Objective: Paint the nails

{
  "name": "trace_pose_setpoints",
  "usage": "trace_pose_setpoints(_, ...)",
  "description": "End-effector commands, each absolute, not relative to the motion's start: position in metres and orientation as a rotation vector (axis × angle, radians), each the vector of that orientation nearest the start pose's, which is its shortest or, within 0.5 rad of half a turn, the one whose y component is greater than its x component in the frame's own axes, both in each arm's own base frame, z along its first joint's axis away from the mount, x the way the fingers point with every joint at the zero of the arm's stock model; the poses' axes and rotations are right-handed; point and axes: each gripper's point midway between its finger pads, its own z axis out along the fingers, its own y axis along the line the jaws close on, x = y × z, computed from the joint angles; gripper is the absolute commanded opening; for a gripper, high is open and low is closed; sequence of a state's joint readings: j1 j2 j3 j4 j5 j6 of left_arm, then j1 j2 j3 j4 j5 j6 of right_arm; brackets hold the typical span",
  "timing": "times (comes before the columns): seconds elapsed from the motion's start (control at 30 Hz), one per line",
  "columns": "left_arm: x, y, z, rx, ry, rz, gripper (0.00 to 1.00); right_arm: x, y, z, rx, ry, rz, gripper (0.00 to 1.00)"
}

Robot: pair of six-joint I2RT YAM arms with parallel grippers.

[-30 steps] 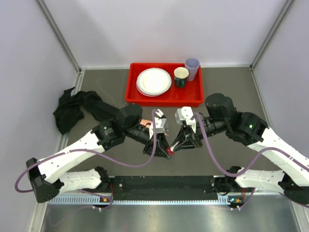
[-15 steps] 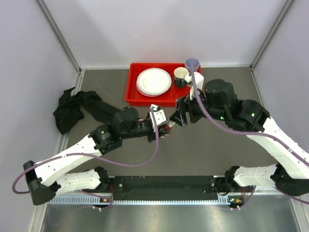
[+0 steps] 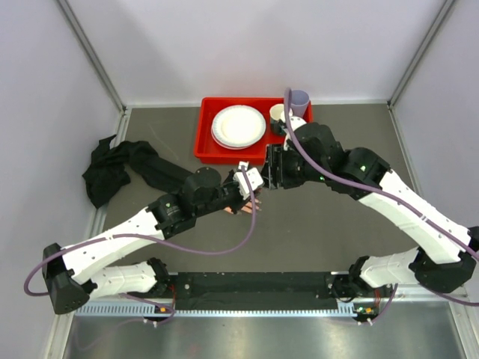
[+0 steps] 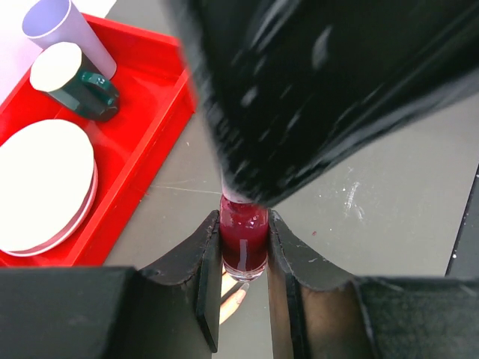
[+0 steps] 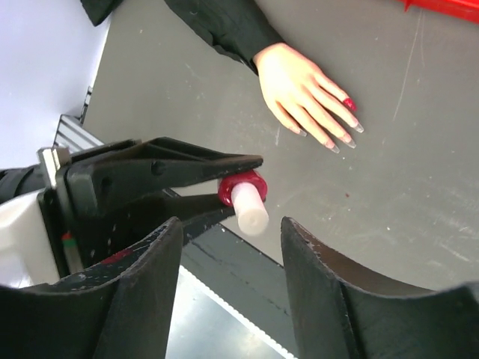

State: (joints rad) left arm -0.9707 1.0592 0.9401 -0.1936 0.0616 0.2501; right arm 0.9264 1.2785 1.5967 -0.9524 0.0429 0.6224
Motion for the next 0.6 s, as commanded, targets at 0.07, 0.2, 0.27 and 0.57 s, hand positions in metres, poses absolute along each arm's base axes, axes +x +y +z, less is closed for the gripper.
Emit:
trace_pose_setpoints(0.07, 0.207, -0.303, 0.286, 1.085, 1.433, -0.556, 0.00, 0.194, 0.295, 0.317, -0.302, 2.323, 0.837, 0.49)
trace_pose_setpoints(0.2, 0.204, -0.303, 0.285, 1.104, 1.423, -0.561, 0.00, 0.195, 0.299, 0.309, -0.308, 2.341, 0.832, 0.40)
trace_pose_setpoints(0.27, 0.203, -0.303, 0.283, 1.112, 1.428, -0.564, 0.00, 0.195, 0.299, 0.309, -0.304, 2.342, 0.832, 0.39)
trace_pose_setpoints(0.57, 0.196, -0.304, 0.283, 1.135, 1.414, -0.596, 0.00, 0.200, 0.295, 0.310, -0.311, 2.323, 0.801, 0.39)
